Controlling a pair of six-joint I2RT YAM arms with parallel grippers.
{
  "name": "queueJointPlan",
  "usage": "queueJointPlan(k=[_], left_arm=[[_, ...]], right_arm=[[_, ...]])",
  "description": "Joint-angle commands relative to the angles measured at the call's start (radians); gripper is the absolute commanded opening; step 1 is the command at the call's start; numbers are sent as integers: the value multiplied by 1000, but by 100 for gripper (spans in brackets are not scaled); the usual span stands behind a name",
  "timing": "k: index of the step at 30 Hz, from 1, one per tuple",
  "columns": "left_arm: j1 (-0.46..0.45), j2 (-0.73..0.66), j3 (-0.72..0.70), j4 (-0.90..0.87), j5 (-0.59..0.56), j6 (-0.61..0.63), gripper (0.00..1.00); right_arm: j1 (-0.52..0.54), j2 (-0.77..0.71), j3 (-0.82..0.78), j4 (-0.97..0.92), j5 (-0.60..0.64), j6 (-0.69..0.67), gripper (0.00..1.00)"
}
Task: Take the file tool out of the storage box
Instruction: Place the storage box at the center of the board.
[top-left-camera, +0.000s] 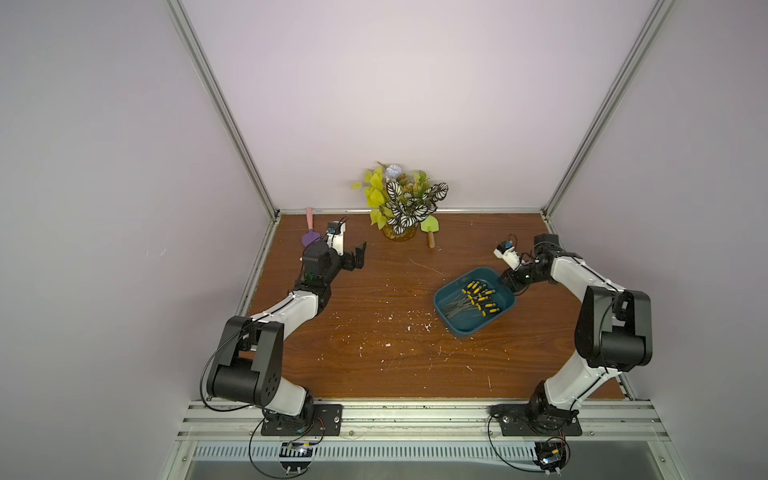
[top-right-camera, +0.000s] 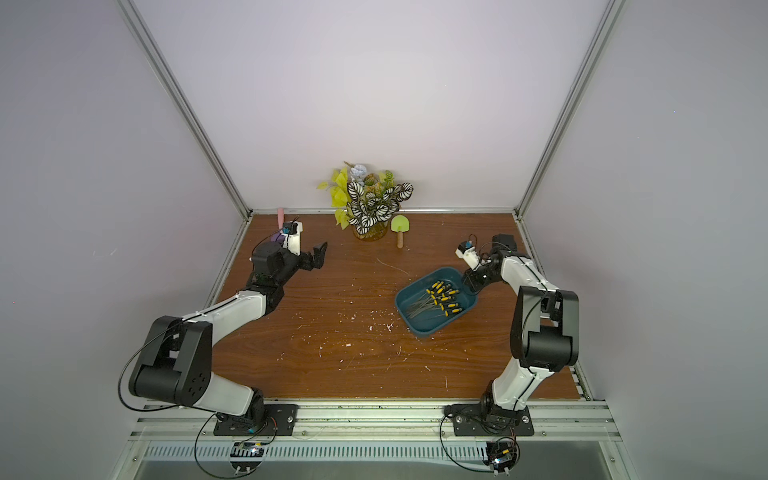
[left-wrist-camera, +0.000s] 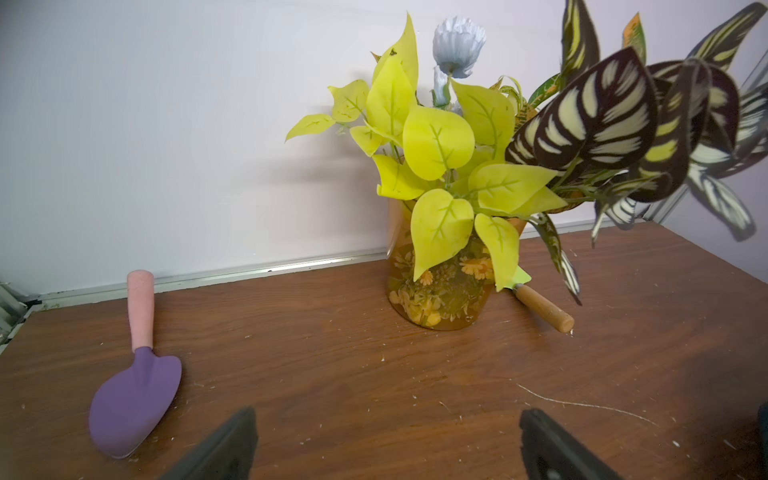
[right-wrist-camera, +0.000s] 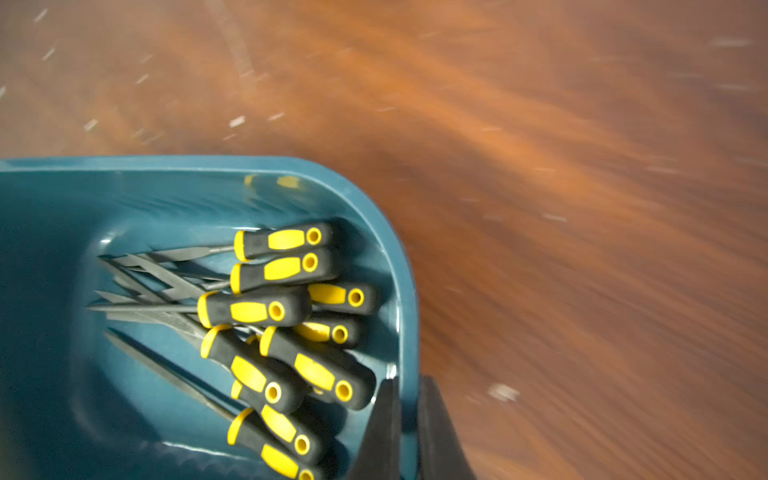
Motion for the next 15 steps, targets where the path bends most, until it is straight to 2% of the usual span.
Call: queueJointPlan(k=[1,5,7,9,12,14,15], left_arm=[[-11,-17,9,-66,32,48,100],[-20,-26,22,-121,62,78,100],[-25,-25,42,-177,71,95,100],[-28,-19,67,-228,76,101,100],[-30,-23,85,-280,26,85,100],[-30,-29,97,-319,46,99,100],[-30,-28,110,-352,65,110,100]], right_arm=[[112,12,18,6,-109,-74,0],[187,122,126,-64,-196,-66,0],[230,148,168,-75,-191,-67,2],[277,174,223,-66,-138,-18,39],[283,207,294,-56,-159,64,53],[282,204,311,-26,-152,120,62],[280,193,315,-4,-155,143,69]])
